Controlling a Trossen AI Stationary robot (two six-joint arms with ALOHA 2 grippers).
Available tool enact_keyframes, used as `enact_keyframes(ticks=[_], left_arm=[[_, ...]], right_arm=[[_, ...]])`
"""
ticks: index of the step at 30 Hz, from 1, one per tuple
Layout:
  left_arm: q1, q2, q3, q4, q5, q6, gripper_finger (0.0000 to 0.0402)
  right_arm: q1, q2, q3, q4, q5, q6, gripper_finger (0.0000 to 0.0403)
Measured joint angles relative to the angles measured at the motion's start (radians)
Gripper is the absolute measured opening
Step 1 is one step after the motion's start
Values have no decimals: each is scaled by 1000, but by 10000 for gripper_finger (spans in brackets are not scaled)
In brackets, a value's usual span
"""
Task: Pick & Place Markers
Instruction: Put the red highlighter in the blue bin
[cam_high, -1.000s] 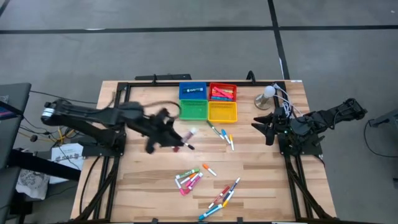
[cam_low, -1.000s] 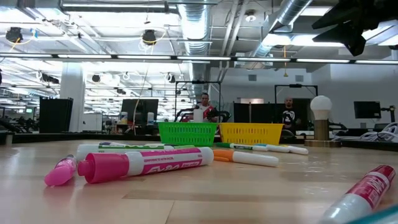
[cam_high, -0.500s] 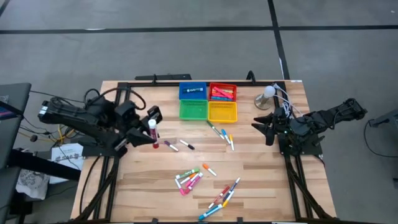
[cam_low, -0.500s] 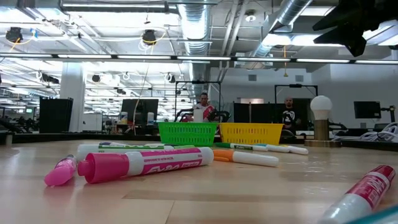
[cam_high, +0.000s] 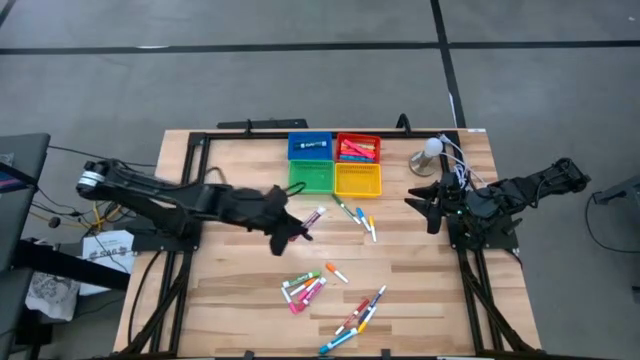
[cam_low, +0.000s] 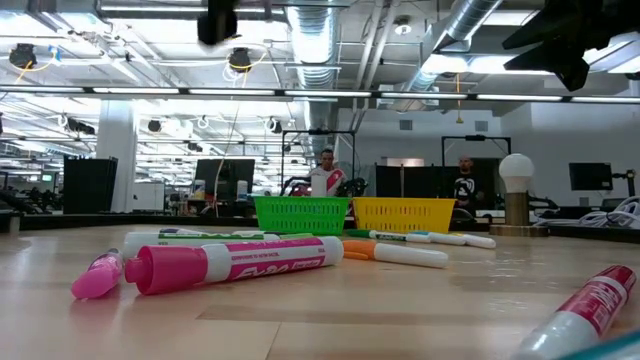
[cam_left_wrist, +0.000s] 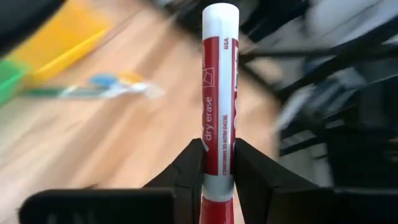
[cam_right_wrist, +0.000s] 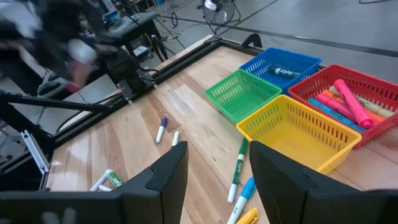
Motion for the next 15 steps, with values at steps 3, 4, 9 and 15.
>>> enact_keyframes(ticks=[3, 4, 9, 15], left_arm=[[43, 42, 0, -89, -11, 59, 65], [61, 55, 0, -105, -14, 97, 65], [179, 100, 0, -141, -64, 348, 65], [377, 103, 21, -143, -95, 671, 65]], right_arm=[[0, 0, 0, 0, 0, 0, 162], [0, 0, 0, 0, 0, 0, 162], [0, 0, 0, 0, 0, 0, 162], [0, 0, 0, 0, 0, 0, 162]])
